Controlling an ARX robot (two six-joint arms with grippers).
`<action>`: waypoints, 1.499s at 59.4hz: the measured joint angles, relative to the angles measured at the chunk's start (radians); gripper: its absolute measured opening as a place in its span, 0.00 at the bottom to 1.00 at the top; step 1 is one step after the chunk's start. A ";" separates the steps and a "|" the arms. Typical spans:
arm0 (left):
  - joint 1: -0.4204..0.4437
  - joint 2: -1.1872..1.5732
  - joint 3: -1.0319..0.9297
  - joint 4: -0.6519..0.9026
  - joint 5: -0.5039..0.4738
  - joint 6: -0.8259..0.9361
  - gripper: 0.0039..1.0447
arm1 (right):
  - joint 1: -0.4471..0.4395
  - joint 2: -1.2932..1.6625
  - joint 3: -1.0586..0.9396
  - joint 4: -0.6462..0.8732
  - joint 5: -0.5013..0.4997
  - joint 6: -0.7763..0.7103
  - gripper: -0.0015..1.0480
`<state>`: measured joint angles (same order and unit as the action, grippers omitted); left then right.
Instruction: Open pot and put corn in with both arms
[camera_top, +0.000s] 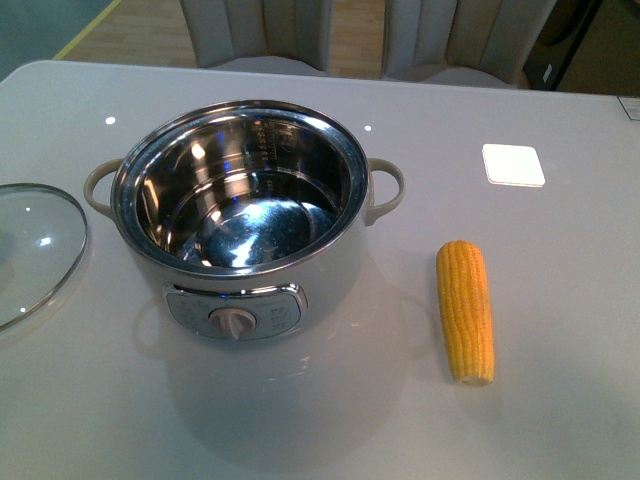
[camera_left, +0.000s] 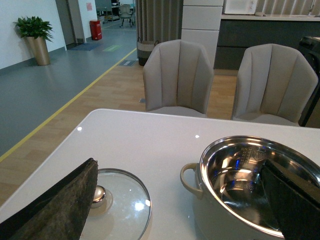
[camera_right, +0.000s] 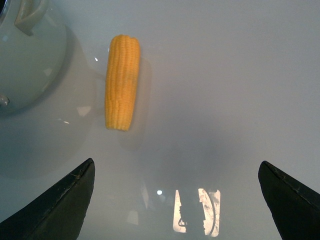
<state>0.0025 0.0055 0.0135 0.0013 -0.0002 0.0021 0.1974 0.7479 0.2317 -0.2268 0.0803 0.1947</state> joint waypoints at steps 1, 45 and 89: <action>0.000 0.000 0.000 0.000 0.000 0.000 0.94 | 0.007 0.034 0.007 0.024 -0.006 0.004 0.92; 0.000 0.000 0.000 0.000 0.000 0.000 0.94 | 0.087 1.057 0.349 0.414 0.022 0.042 0.92; 0.000 0.000 0.000 0.000 0.000 0.000 0.94 | 0.182 1.341 0.605 0.342 0.050 0.038 0.92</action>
<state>0.0025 0.0055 0.0132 0.0013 -0.0002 0.0021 0.3798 2.0892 0.8371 0.1154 0.1307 0.2329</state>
